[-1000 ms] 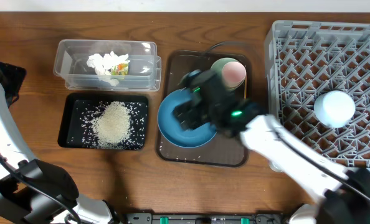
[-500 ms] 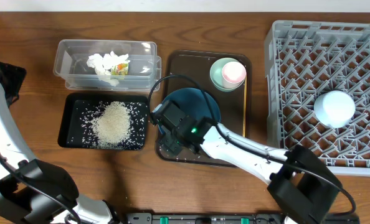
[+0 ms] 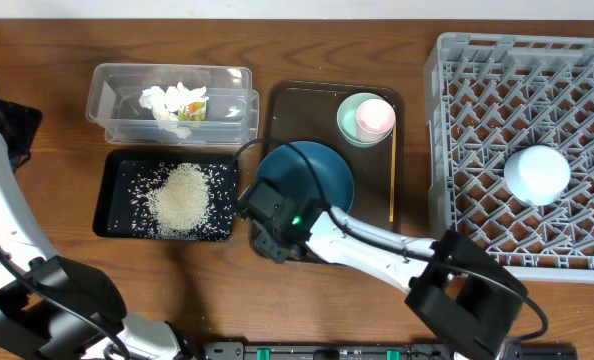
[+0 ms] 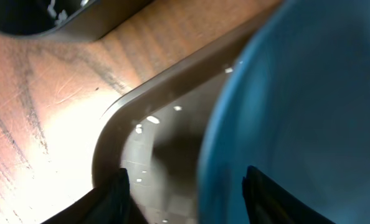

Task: Sort waste into correct bins and load items into the dishwasher rack
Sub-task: 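Move the right gripper to the blue plate and grasp its rim, then lift the blue plate and carry it into the rack's back corner, then stand the plate upright in the rack and release it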

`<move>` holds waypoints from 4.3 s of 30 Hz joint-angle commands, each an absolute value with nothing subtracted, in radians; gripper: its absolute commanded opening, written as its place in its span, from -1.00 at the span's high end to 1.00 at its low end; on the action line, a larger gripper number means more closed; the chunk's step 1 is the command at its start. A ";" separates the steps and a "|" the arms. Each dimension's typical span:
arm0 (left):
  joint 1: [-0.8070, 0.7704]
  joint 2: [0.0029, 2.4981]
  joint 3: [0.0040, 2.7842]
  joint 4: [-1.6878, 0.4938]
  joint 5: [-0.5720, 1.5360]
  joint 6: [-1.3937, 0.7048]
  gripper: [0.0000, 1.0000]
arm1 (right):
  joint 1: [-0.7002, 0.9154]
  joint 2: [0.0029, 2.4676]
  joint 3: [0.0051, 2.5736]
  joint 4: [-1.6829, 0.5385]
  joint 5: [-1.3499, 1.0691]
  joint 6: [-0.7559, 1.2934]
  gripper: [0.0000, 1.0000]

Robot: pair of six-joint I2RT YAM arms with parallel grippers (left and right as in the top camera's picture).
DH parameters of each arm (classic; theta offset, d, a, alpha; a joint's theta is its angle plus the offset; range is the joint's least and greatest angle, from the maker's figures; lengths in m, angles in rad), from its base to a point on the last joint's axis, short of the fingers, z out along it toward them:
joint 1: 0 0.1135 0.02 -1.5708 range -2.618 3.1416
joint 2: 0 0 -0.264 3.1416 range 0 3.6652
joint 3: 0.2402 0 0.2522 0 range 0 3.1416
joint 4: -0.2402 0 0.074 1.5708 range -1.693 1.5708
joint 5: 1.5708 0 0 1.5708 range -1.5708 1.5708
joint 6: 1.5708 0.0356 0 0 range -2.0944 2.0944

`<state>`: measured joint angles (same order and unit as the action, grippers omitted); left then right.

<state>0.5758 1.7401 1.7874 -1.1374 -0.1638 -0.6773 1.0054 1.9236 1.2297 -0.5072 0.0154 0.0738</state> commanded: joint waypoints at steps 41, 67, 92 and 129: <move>0.580 1.745 1.790 -1.140 -0.170 -0.675 -0.90 | 0.343 1.538 1.753 -1.036 -0.175 0.242 0.98; 0.580 1.745 1.790 -1.140 -0.170 -0.675 -0.89 | -0.648 1.526 1.141 0.142 -1.134 0.482 0.98; 0.580 1.745 1.790 -1.140 -0.170 -0.675 -0.90 | -0.611 1.982 1.158 0.966 -1.228 0.856 0.98; 0.580 1.745 1.790 -1.140 -0.170 -0.675 -0.90 | -0.838 1.980 1.165 0.833 -1.281 0.852 0.34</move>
